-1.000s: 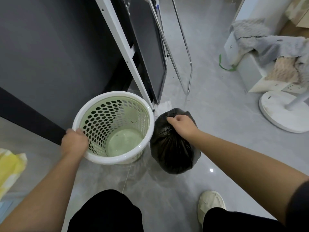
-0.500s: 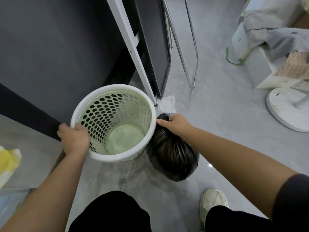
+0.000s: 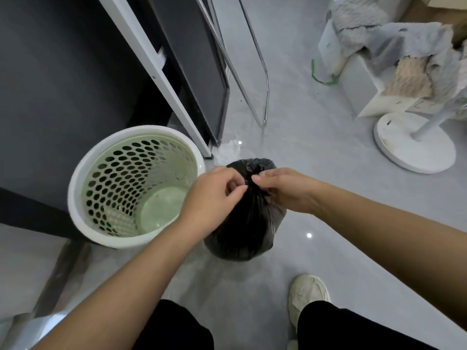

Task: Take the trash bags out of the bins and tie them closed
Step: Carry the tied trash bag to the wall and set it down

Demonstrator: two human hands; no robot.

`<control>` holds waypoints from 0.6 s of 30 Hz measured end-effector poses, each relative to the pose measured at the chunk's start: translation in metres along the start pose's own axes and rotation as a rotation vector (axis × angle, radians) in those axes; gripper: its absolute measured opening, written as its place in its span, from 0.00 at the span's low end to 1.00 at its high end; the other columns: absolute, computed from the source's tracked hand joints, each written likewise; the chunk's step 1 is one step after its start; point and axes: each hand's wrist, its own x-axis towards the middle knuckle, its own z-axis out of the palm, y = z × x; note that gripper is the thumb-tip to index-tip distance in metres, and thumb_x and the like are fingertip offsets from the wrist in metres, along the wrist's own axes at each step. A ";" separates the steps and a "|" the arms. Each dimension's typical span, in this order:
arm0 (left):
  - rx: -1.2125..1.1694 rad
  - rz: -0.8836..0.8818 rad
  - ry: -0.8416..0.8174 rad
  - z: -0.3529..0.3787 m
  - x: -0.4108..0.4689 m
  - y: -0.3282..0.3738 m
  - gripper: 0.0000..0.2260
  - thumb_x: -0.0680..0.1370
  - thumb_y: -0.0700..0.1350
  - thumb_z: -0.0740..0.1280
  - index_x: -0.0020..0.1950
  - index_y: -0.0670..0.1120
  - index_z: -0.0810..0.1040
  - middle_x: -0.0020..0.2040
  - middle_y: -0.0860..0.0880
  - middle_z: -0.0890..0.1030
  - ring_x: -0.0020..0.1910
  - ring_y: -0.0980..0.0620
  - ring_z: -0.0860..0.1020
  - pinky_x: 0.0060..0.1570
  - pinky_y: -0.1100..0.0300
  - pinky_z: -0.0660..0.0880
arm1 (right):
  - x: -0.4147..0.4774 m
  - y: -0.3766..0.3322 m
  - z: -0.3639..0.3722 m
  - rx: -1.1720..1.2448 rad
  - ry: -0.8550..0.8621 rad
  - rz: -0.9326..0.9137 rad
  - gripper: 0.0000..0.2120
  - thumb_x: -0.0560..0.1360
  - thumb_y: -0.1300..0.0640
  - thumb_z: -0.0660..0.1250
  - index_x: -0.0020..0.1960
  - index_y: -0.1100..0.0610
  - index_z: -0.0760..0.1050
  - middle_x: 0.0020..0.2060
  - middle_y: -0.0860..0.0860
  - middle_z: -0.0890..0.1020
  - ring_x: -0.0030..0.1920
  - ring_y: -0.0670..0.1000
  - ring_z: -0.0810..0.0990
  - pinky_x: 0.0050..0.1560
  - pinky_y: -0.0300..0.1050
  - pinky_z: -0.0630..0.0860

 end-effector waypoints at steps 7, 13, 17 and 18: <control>-0.202 -0.234 0.109 0.044 0.019 0.022 0.03 0.72 0.49 0.71 0.40 0.52 0.79 0.35 0.56 0.79 0.37 0.59 0.78 0.41 0.63 0.76 | -0.002 0.012 -0.014 0.166 0.097 -0.094 0.06 0.77 0.58 0.65 0.43 0.58 0.77 0.39 0.54 0.79 0.43 0.53 0.77 0.54 0.49 0.69; -0.258 -0.277 0.117 0.058 0.024 0.019 0.03 0.73 0.48 0.67 0.40 0.52 0.78 0.34 0.53 0.81 0.36 0.53 0.81 0.41 0.50 0.80 | 0.002 0.015 -0.014 0.063 0.181 -0.150 0.14 0.77 0.57 0.67 0.32 0.51 0.73 0.30 0.46 0.74 0.33 0.45 0.73 0.39 0.40 0.68; -0.235 -0.286 0.101 0.070 0.029 0.022 0.04 0.73 0.43 0.66 0.38 0.50 0.77 0.32 0.52 0.81 0.34 0.53 0.80 0.41 0.52 0.78 | 0.006 0.023 -0.020 -0.119 0.352 -0.220 0.09 0.75 0.58 0.68 0.37 0.54 0.73 0.32 0.49 0.76 0.36 0.48 0.75 0.37 0.39 0.70; -0.220 -0.283 0.095 0.073 0.030 0.022 0.04 0.72 0.43 0.66 0.37 0.49 0.77 0.32 0.52 0.80 0.34 0.54 0.79 0.41 0.55 0.78 | 0.008 0.026 -0.023 -0.147 0.382 -0.233 0.09 0.75 0.58 0.68 0.37 0.54 0.73 0.32 0.49 0.77 0.37 0.49 0.76 0.37 0.38 0.70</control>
